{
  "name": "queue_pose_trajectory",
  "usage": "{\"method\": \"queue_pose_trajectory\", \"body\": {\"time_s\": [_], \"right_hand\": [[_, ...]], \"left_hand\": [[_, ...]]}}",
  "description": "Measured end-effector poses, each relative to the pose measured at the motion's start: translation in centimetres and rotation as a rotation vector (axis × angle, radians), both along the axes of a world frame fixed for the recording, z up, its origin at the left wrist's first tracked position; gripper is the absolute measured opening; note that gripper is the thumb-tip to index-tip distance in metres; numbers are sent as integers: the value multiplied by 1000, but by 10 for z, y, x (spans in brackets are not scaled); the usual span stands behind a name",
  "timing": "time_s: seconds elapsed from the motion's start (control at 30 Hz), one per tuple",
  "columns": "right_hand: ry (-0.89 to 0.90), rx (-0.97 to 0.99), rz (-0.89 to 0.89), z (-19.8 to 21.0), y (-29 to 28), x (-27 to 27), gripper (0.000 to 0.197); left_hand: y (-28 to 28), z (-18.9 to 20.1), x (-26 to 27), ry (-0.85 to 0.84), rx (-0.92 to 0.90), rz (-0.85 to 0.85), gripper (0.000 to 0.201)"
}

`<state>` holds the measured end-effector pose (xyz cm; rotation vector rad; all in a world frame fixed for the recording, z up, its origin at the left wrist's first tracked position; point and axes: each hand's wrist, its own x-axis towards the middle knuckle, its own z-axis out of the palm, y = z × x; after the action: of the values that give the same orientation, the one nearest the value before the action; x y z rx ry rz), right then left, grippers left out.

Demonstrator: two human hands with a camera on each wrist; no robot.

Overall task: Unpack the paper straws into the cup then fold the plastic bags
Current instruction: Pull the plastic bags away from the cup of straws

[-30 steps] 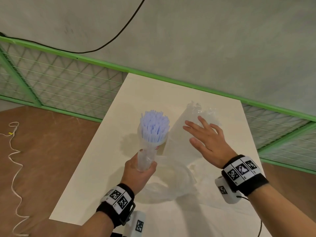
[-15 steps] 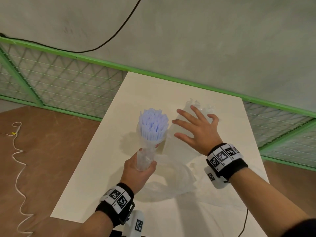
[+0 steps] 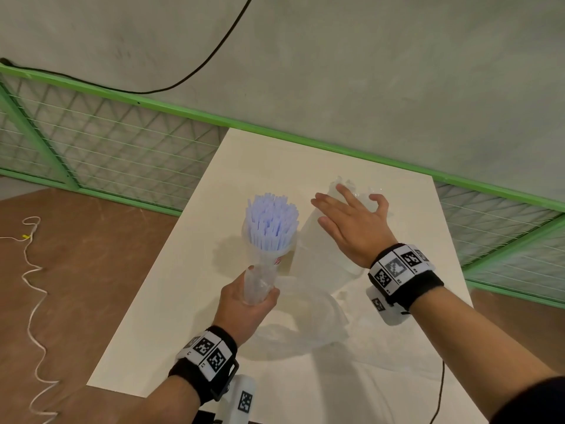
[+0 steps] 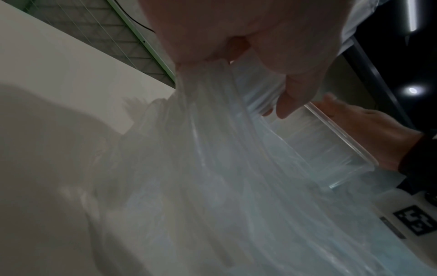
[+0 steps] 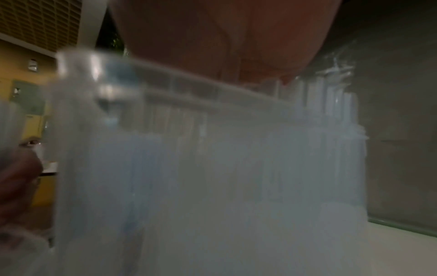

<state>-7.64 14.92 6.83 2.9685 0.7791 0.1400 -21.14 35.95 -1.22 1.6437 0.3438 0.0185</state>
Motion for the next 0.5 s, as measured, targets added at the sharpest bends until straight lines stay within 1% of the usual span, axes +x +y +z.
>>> {"method": "queue_pose_trajectory", "body": {"time_s": [0.07, 0.1, 0.17, 0.2, 0.23, 0.27, 0.33, 0.37, 0.43, 0.5], "right_hand": [[-20, 85, 1, 12, 3, -5, 57], [-68, 157, 21, 19, 7, -11, 52], [-172, 343, 142, 29, 18, -28, 38], [-145, 434, 232, 31, 26, -38, 35], [-43, 506, 318, 31, 35, -50, 38], [103, 550, 374, 29, 43, -61, 45], [401, 573, 399, 19, 57, -77, 61], [491, 577, 389, 11, 61, -81, 65], [555, 655, 351, -5, 66, -84, 63], [540, 793, 315, -15, 67, -84, 51]], "left_hand": [[1, -1, 0, 2, -16, 3, 21], [1, -1, 0, 5, -25, 3, 22], [3, -1, 0, 15, -57, -6, 24], [4, -1, 0, 16, -73, -17, 27], [5, 0, -1, 11, -83, -32, 30], [5, 2, -1, 4, -89, -49, 31], [6, 6, -1, -8, -107, -87, 28], [6, 7, -1, -10, -115, -104, 26], [8, 7, -1, -2, -103, -118, 24], [10, 4, -2, 14, -72, -107, 22]]}}
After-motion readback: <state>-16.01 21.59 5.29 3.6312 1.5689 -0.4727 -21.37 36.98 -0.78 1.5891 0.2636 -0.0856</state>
